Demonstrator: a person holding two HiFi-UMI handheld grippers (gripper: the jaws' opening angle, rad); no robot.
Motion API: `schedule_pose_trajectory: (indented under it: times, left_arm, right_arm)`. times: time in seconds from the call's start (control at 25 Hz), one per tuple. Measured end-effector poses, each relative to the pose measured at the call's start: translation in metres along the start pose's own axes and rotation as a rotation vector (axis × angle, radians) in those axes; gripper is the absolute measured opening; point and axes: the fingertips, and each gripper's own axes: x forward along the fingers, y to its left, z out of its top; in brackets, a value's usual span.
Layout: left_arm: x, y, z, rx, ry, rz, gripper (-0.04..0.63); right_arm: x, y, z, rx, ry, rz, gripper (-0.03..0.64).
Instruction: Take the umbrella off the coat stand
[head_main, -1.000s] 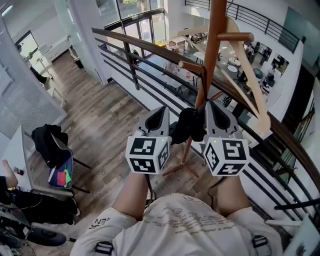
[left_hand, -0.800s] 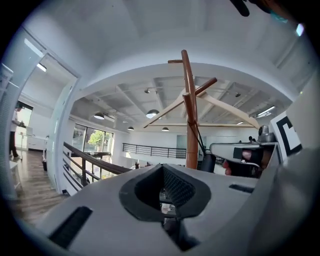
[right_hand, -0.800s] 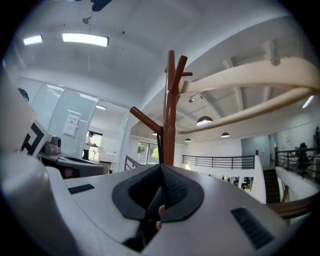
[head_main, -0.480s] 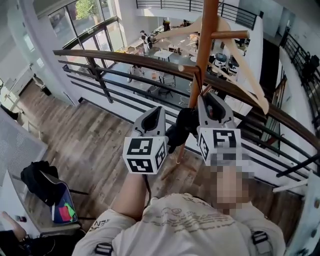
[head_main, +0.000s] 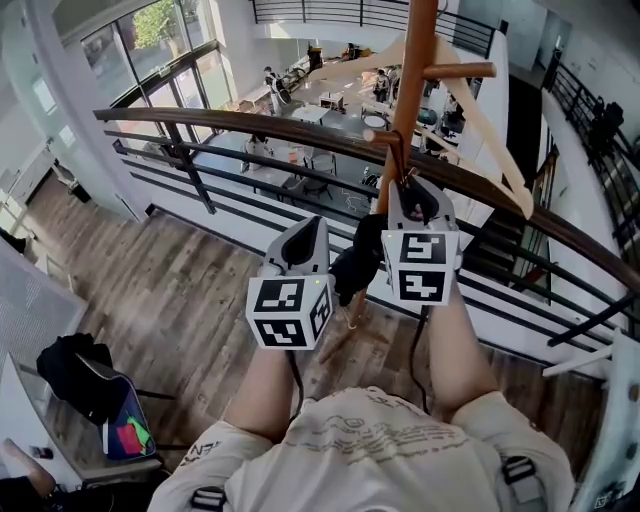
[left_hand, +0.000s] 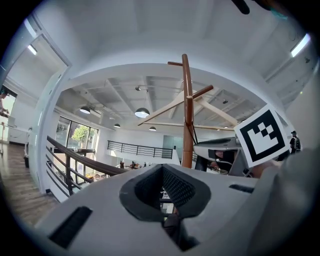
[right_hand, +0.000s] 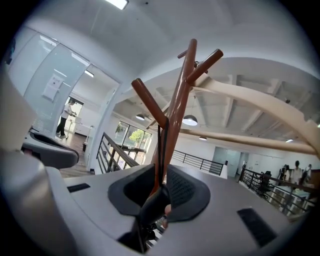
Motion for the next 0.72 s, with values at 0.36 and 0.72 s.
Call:
schedule_pose_trajectory:
  times: [0.36,0.72]
  left_arm:
    - [-0.005,0.007,-0.003,-0.014,-0.004,0.046,-0.002]
    - [-0.015,0.011,-0.001,-0.011,-0.009,0.078,-0.003]
  right_arm:
    - [0.004,-0.002,-0.005,0.028,0.020,0.019,0.005]
    - [-0.005,0.003,0.005,0.142,-0.023,0.108,0.005]
